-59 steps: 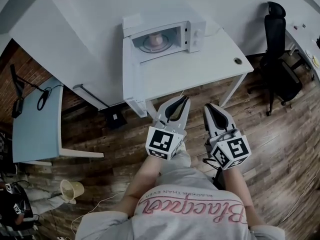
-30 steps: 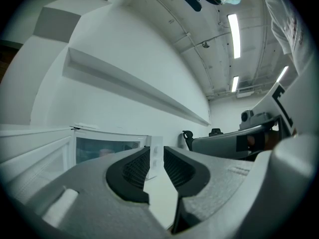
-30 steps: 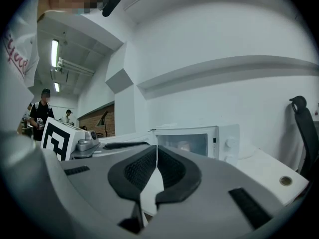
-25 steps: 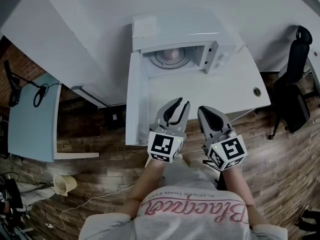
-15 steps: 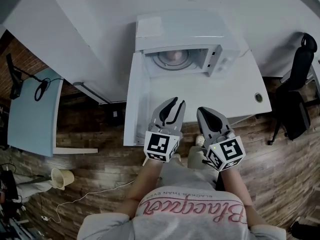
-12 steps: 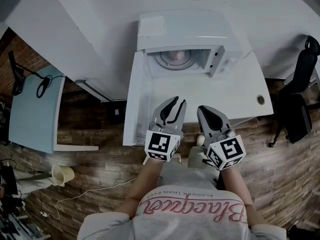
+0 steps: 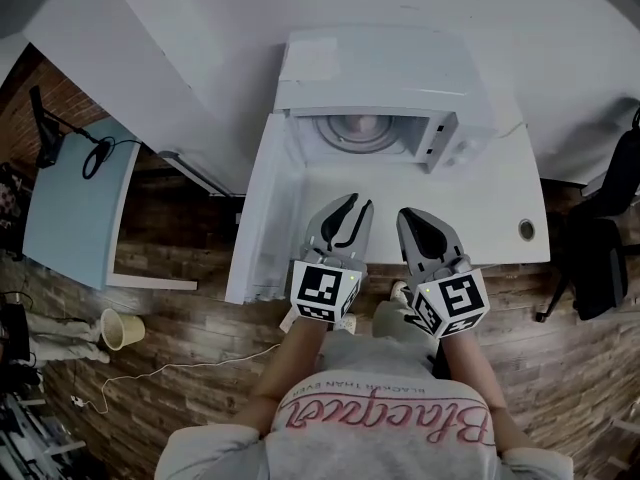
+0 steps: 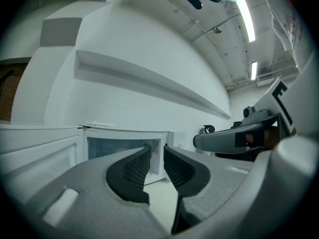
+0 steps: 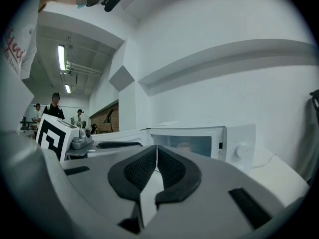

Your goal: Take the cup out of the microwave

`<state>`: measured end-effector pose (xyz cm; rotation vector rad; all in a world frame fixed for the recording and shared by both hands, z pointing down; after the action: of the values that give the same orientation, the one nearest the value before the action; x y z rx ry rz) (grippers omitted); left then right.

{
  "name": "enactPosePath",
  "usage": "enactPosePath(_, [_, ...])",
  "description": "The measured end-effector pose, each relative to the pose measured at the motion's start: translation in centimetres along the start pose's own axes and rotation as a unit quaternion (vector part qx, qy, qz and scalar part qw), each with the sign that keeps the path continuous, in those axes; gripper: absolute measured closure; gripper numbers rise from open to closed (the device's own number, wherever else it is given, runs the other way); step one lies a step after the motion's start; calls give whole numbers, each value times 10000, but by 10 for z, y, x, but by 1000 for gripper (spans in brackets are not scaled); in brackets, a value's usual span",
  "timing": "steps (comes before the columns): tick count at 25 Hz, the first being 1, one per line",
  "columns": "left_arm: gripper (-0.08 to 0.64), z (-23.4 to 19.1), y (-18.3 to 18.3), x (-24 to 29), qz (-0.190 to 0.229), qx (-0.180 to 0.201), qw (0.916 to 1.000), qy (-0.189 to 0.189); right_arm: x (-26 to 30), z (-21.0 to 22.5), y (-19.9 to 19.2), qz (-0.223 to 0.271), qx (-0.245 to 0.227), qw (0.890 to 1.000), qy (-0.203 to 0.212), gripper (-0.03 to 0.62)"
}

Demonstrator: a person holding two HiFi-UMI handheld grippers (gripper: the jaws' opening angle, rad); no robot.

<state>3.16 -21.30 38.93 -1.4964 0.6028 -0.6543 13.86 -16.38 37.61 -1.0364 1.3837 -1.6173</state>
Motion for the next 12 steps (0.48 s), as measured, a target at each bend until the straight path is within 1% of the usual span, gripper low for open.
enactPosePath(6, [472,4,-1,27,-42,7,9996,280,14,30,1,-63,-43,9996,287,580])
enactPosePath(12, [471,9,-5,53,-173,15,9987,480,27,55,3,-88,-62,9977,675,580])
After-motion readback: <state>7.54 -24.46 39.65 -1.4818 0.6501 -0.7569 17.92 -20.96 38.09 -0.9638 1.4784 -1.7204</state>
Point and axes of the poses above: the fingertips, and each gripper's own axes: x forward along the fingers, z to its right, y out of its top, the point moved 5 cm from there along -x, backward along the fingers, and after that the axes turned 3 degrees about y, right-handed, at the moved point
